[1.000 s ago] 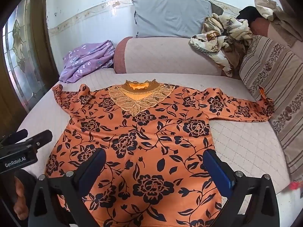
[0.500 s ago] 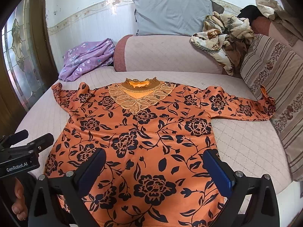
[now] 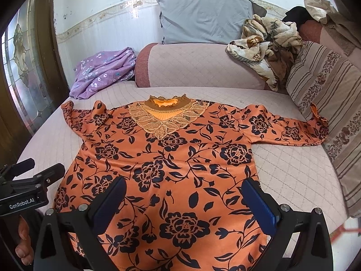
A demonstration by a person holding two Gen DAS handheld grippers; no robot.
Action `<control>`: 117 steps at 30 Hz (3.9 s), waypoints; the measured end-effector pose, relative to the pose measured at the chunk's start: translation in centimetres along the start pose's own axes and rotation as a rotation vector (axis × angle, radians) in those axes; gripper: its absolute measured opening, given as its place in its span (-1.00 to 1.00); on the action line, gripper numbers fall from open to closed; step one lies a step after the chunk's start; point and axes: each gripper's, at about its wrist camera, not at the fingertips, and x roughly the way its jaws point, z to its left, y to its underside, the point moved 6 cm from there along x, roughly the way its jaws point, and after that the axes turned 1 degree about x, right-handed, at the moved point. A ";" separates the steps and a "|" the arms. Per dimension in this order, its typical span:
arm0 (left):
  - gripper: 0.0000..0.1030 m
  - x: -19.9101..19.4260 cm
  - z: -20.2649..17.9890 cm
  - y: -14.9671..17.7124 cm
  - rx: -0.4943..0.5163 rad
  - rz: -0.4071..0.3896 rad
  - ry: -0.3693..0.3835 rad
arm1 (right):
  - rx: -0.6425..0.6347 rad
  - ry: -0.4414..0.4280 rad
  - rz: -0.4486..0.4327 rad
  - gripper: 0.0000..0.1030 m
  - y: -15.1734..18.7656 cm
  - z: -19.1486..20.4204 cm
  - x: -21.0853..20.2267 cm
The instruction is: Fold small clothes
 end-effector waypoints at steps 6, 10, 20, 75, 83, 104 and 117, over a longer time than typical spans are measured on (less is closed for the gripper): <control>1.00 0.4 0.0 0.1 0.000 0.010 0.002 | 0.005 0.000 0.006 1.00 0.1 -0.1 0.3; 1.00 0.6 -0.1 0.1 0.001 0.015 0.004 | 0.007 -0.004 0.007 1.00 0.1 -0.1 0.5; 1.00 1.4 -0.3 0.1 0.005 0.027 0.000 | 0.012 -0.009 0.019 1.00 0.1 -0.1 1.3; 1.00 16.5 21.3 -1.6 -0.432 0.115 -0.281 | -0.052 0.744 0.303 -0.80 -11.6 -42.7 19.9; 1.00 15.7 21.3 -1.9 -0.519 0.063 -0.169 | 0.105 0.325 -0.050 -0.83 -24.7 -29.5 10.6; 1.00 14.5 21.1 -2.6 -0.564 0.004 -0.077 | 0.121 -0.486 0.372 0.65 -6.4 13.5 26.4; 0.99 13.9 17.3 -3.8 -0.411 -0.031 0.018 | 0.391 -0.329 0.170 0.65 -8.9 -6.5 20.6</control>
